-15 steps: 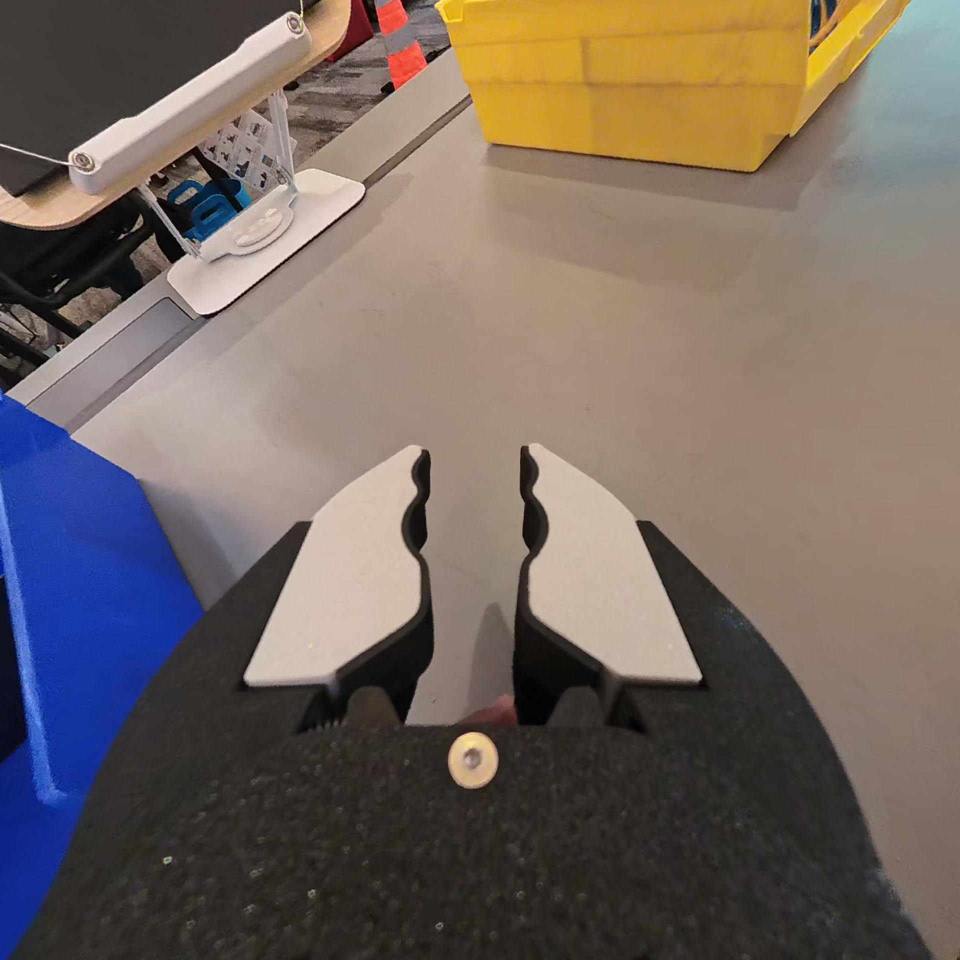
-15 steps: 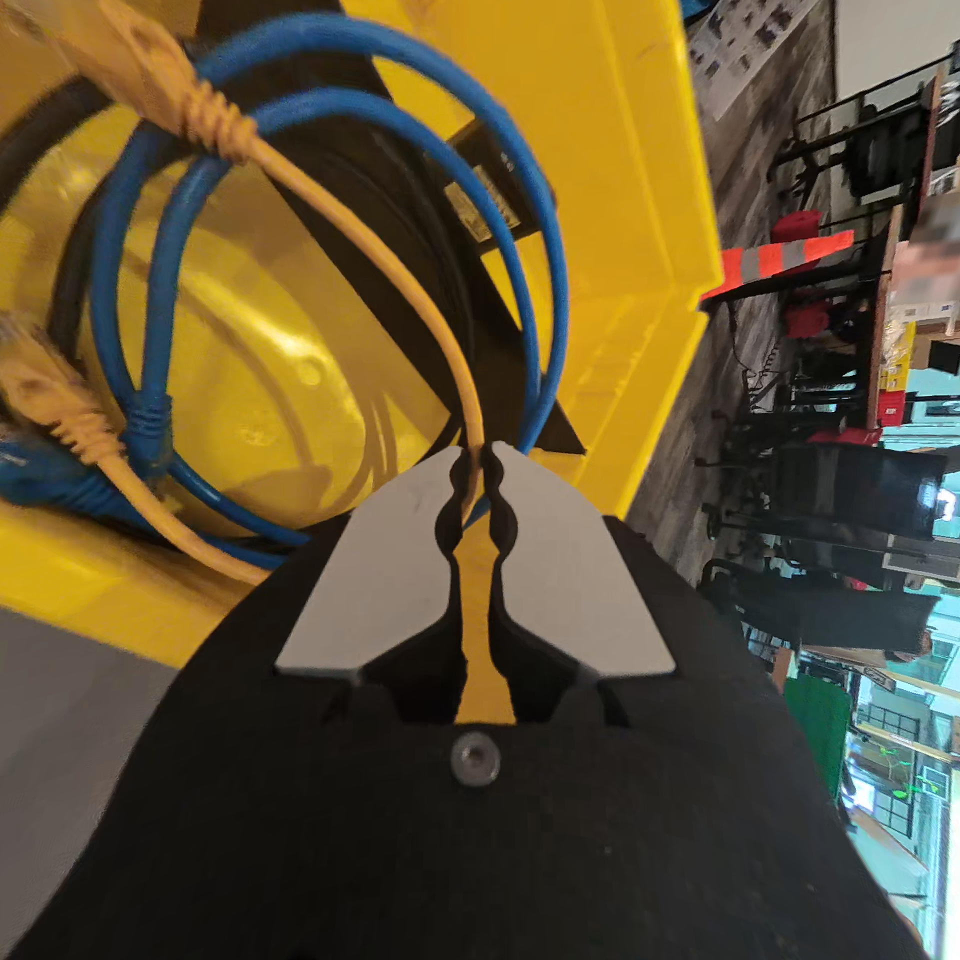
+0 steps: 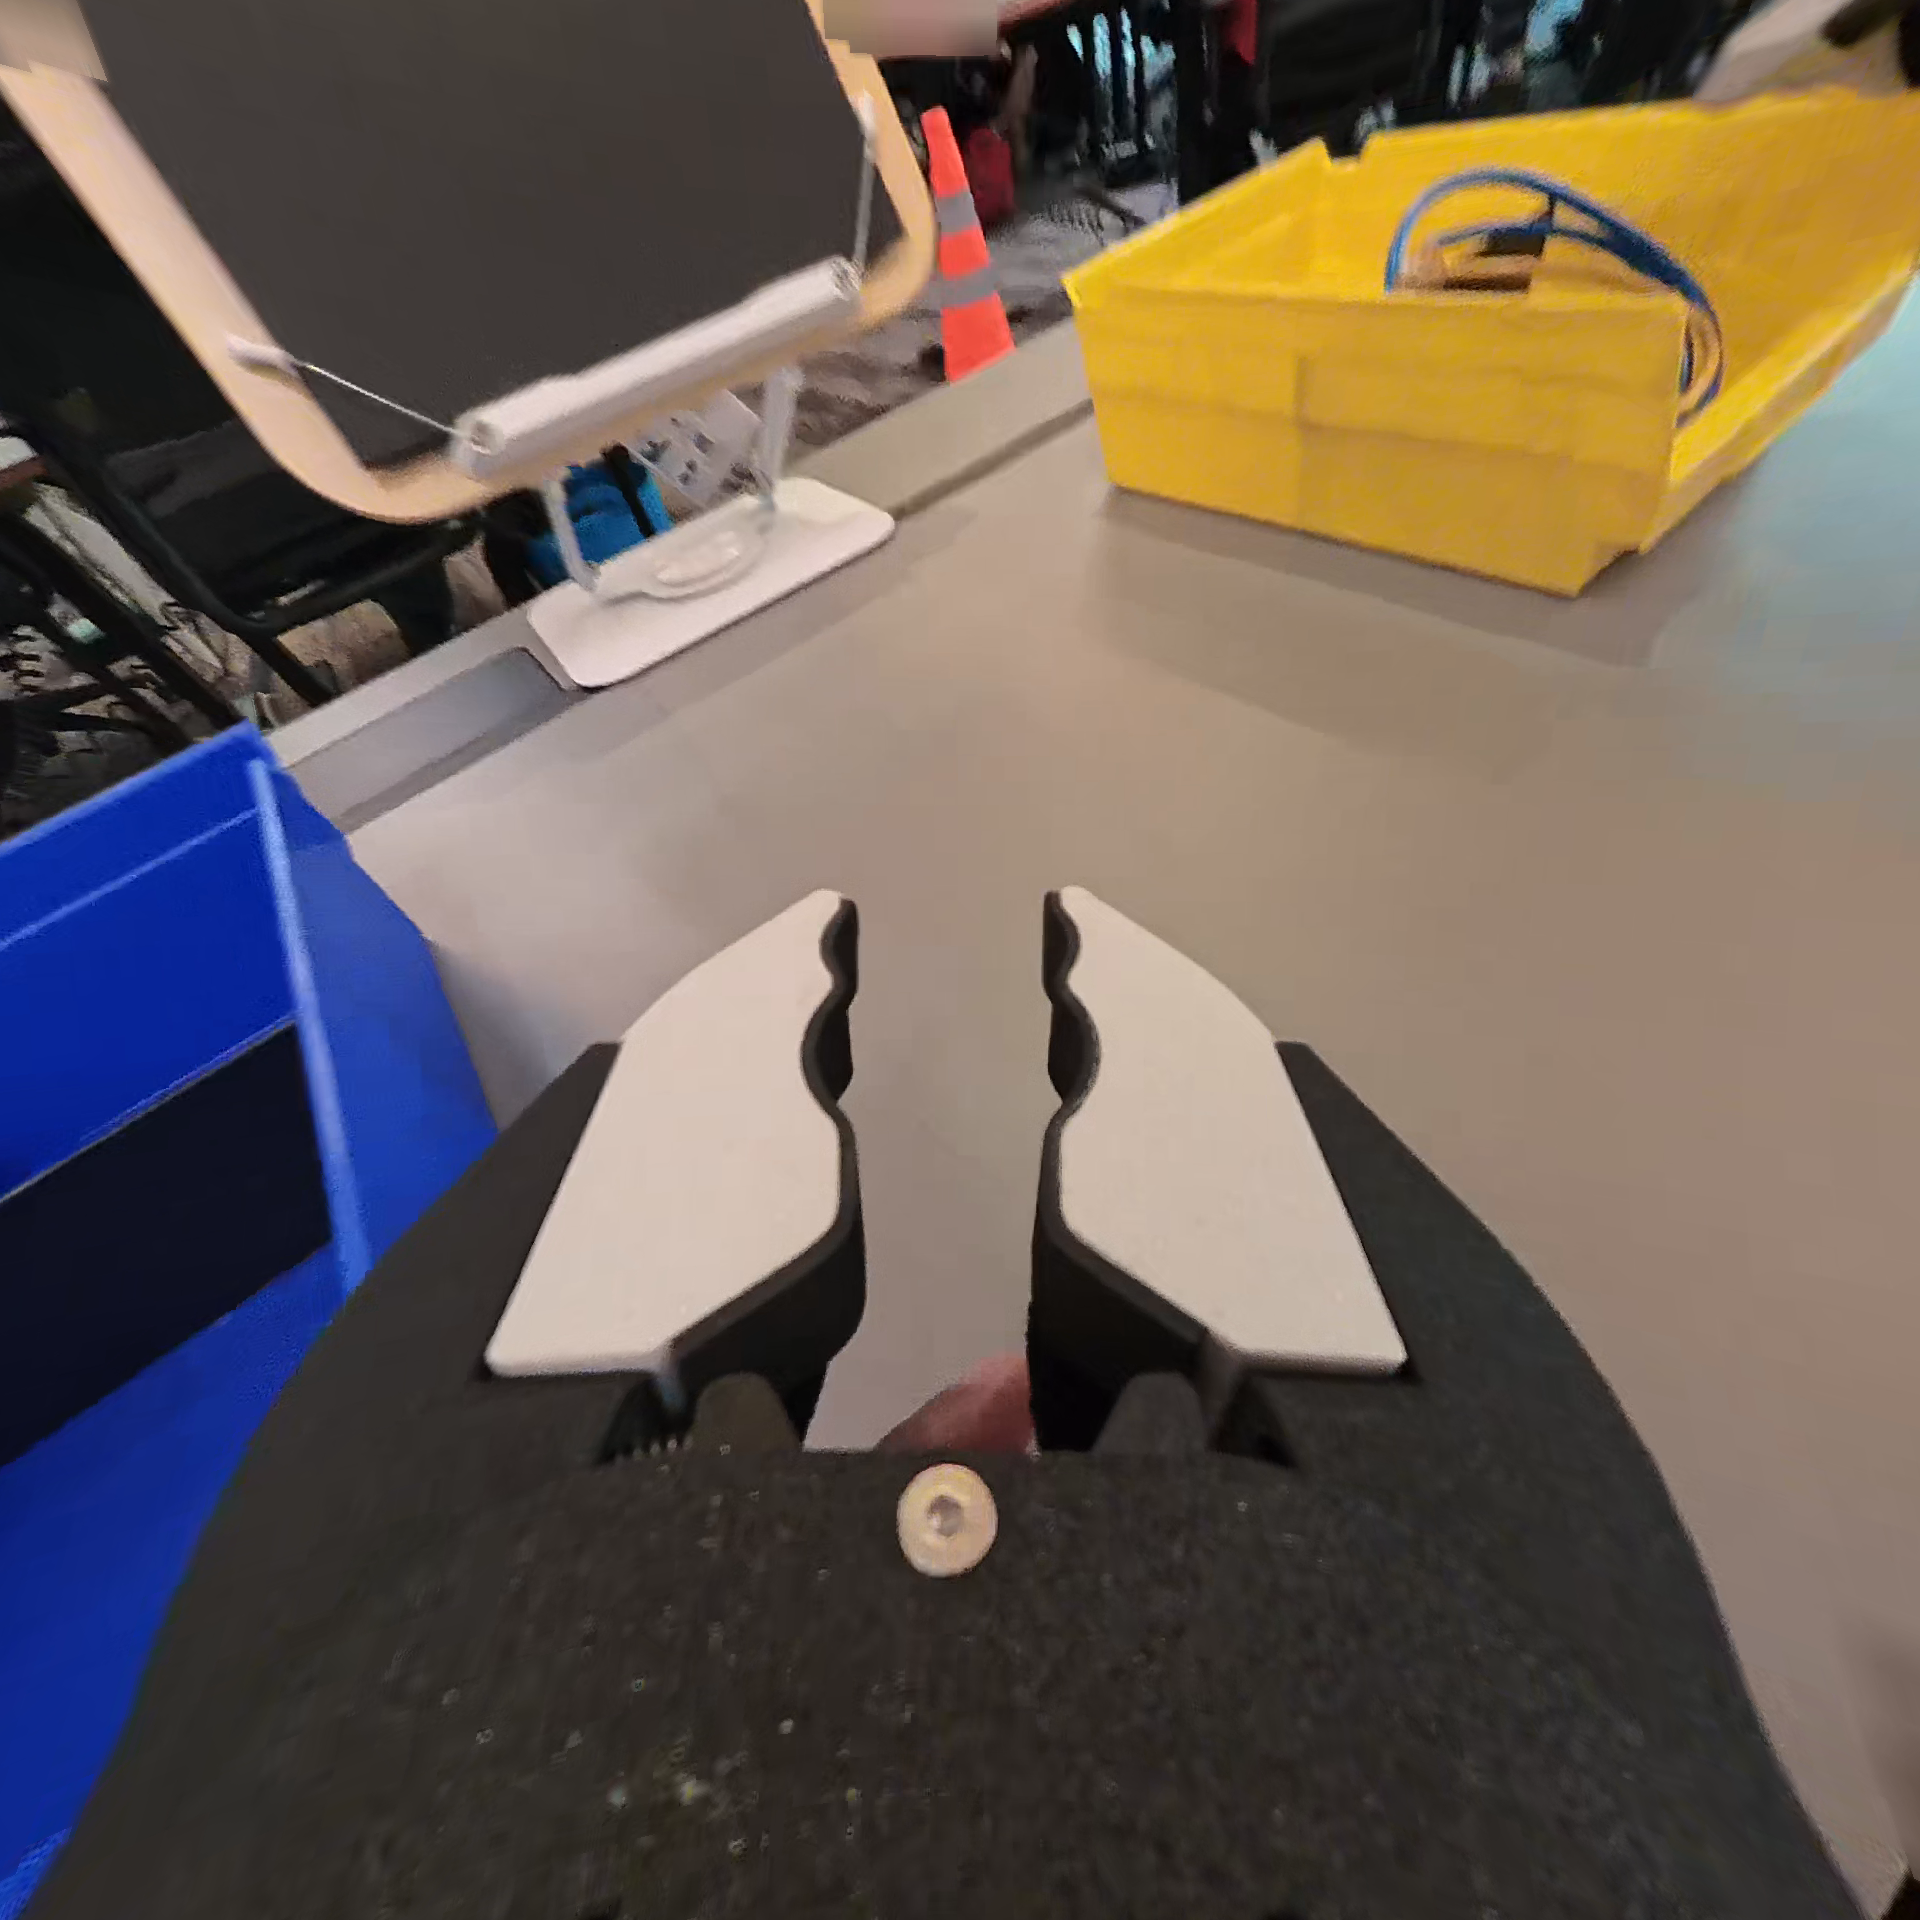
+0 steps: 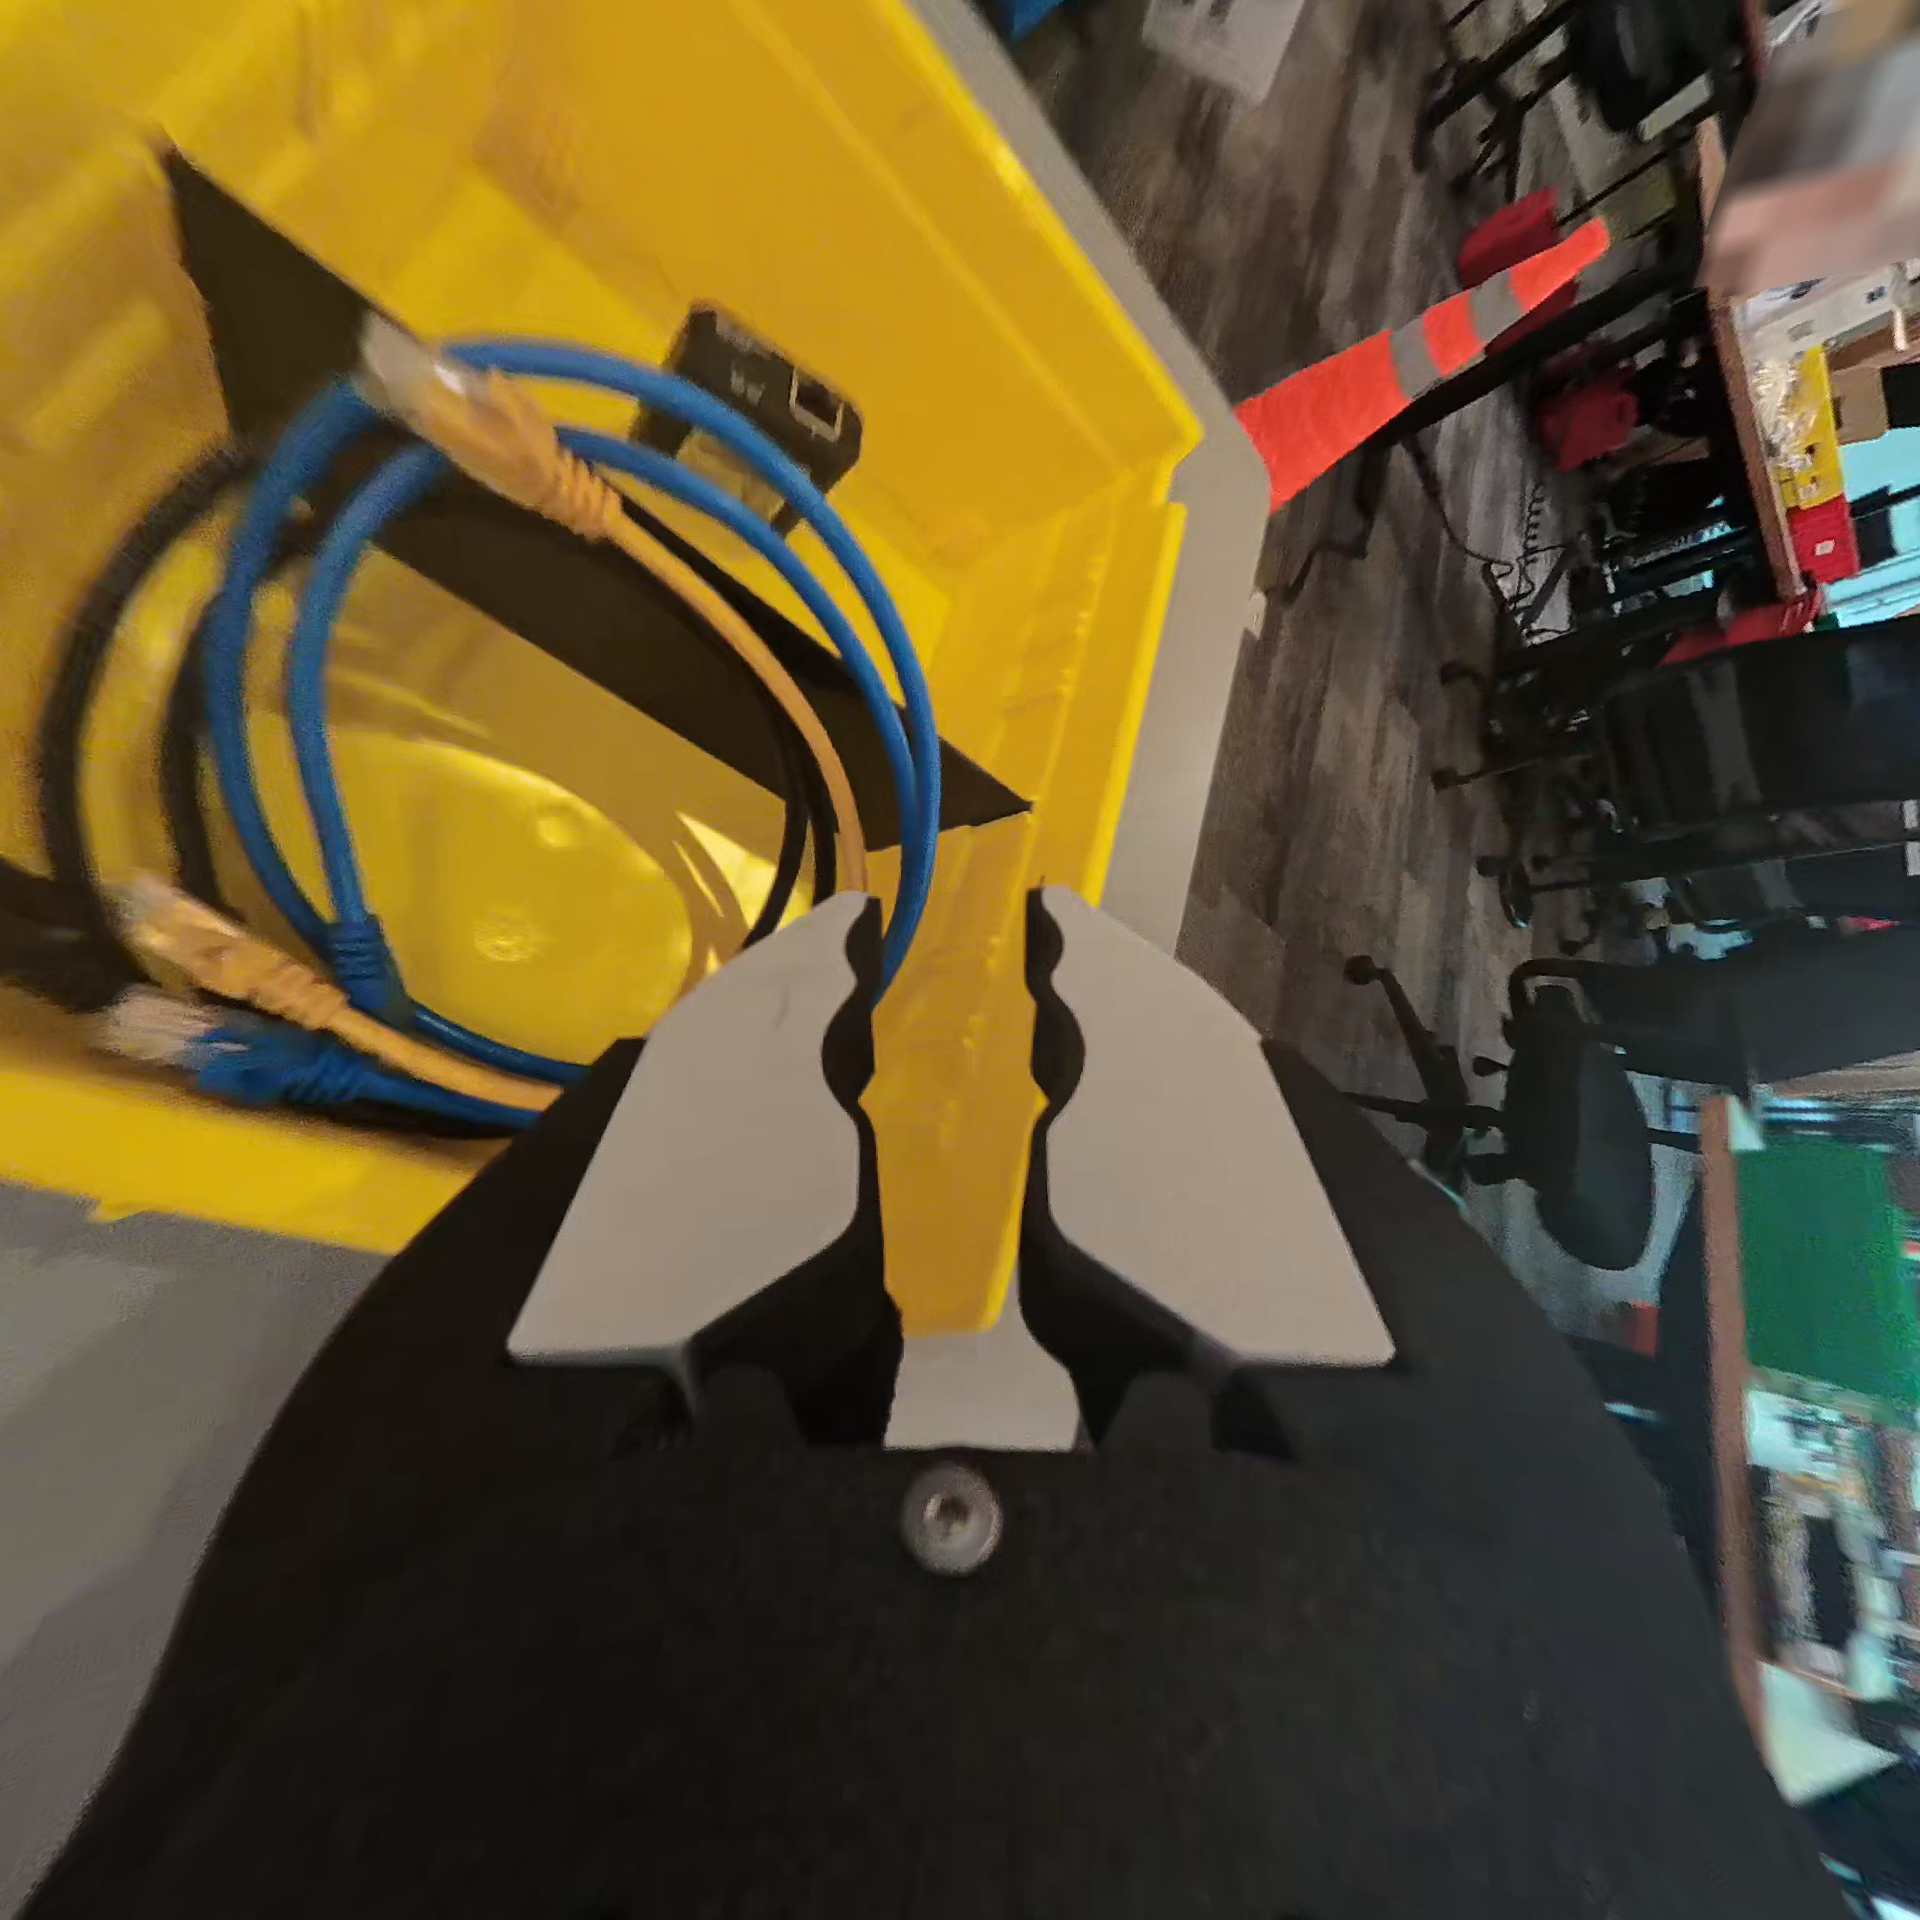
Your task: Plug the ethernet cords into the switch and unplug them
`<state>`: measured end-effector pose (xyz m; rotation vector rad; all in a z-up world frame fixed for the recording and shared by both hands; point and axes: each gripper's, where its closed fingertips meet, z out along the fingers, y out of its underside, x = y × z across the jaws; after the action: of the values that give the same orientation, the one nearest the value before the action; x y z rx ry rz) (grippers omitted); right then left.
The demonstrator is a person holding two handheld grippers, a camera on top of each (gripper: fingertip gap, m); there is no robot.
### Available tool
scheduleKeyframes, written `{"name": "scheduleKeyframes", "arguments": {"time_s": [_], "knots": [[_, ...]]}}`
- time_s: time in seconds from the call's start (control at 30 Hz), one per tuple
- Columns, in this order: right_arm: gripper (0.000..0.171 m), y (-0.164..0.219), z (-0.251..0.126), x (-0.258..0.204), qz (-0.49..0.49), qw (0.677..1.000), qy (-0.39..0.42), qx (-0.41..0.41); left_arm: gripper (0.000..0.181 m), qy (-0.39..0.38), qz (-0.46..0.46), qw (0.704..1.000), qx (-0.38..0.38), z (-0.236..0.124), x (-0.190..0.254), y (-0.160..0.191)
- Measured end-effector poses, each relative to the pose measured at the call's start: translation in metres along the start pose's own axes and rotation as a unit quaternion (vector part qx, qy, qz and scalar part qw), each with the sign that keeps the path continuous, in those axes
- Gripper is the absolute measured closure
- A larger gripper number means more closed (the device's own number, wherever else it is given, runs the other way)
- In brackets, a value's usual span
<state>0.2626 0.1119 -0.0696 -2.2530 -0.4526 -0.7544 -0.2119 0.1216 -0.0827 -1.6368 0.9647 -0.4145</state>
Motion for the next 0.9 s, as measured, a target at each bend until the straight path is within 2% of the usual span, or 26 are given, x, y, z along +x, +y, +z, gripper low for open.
{"name": "scheduleKeyframes", "arguments": {"time_s": [0.13, 0.23, 0.33, 0.37, 0.5, 0.63, 0.77, 0.9], "knots": [[0.139, -0.015, -0.052, -0.005, 0.115, 0.988, -0.029, 0.1, 0.148, -0.028, -0.064, 0.997, 0.045, -0.027, -0.009, -0.013], [0.138, -0.021, -0.082, -0.028, 0.251, 0.946, -0.096, 0.179, 0.148, -0.076, -0.104, 0.99, 0.048, -0.051, -0.024, -0.005], [0.15, -0.007, -0.086, -0.052, 0.348, 0.908, -0.125, 0.198, 0.151, -0.128, -0.145, 0.981, 0.026, -0.078, -0.043, 0.014], [0.148, 0.0, -0.083, -0.061, 0.369, 0.9, -0.127, 0.193, 0.151, -0.14, -0.155, 0.978, 0.021, -0.086, -0.048, 0.021], [0.138, 0.026, -0.08, -0.093, 0.375, 0.897, -0.111, 0.204, 0.151, -0.18, -0.178, 0.968, 0.006, -0.115, -0.062, 0.045], [0.142, 0.025, -0.081, -0.105, 0.357, 0.906, -0.109, 0.2, 0.151, -0.206, -0.179, 0.961, -0.028, -0.127, -0.068, 0.064], [0.133, 0.022, -0.079, -0.11, 0.351, 0.907, -0.104, 0.208, 0.151, -0.19, -0.19, 0.963, -0.029, -0.127, -0.062, 0.063], [0.138, 0.021, -0.085, -0.107, 0.343, 0.91, -0.079, 0.219, 0.151, -0.181, -0.165, 0.969, -0.006, -0.125, -0.055, 0.049]]}}
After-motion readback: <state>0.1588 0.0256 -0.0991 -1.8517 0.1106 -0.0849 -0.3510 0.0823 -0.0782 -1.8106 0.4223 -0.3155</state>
